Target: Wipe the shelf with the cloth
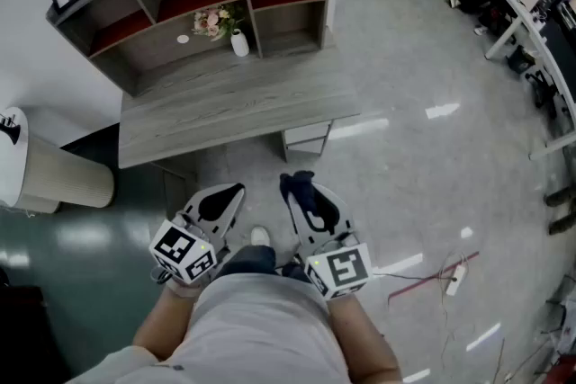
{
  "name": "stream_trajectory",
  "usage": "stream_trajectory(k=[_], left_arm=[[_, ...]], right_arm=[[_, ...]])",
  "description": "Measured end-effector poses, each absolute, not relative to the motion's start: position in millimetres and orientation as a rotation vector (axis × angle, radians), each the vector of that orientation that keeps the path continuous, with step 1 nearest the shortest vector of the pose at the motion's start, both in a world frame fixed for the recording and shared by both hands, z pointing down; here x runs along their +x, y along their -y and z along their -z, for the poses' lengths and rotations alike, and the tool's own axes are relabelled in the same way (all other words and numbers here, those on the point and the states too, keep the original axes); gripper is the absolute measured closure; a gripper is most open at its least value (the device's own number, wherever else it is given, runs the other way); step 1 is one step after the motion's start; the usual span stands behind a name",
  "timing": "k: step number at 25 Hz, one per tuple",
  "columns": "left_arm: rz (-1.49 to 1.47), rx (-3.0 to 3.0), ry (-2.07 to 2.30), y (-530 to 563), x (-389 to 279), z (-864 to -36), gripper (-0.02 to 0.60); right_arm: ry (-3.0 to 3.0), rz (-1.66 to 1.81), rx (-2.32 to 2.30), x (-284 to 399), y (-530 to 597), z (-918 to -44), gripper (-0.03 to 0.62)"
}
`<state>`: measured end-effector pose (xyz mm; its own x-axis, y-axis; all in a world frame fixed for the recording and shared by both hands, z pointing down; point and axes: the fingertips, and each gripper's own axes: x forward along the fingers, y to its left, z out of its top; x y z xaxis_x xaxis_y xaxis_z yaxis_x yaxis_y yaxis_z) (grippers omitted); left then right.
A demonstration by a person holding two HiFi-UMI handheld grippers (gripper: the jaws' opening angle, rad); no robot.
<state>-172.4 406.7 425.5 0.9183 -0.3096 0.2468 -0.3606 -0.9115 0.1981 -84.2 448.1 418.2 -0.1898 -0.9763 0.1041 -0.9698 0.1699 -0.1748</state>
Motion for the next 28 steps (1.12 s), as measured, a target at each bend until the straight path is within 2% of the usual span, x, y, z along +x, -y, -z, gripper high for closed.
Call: stream_trajectory(k=[10, 18, 28], left_arm=[[-0.267, 2.788, 0.479, -348, -220, -427, 0.566], [-0.227, 2.747, 0.451, -286, -261, -444, 0.566], [-0.257, 2.727, 0.483, -231, -249, -475, 0.566]], right_arm=[[-2.395, 0.363, -2.03, -128, -390, -415, 0.497], [-2.289, 0.393, -2.133, -136, -337, -413, 0.497], [-2.271, 0.409, -2.107, -116, -273, -445, 0.497]])
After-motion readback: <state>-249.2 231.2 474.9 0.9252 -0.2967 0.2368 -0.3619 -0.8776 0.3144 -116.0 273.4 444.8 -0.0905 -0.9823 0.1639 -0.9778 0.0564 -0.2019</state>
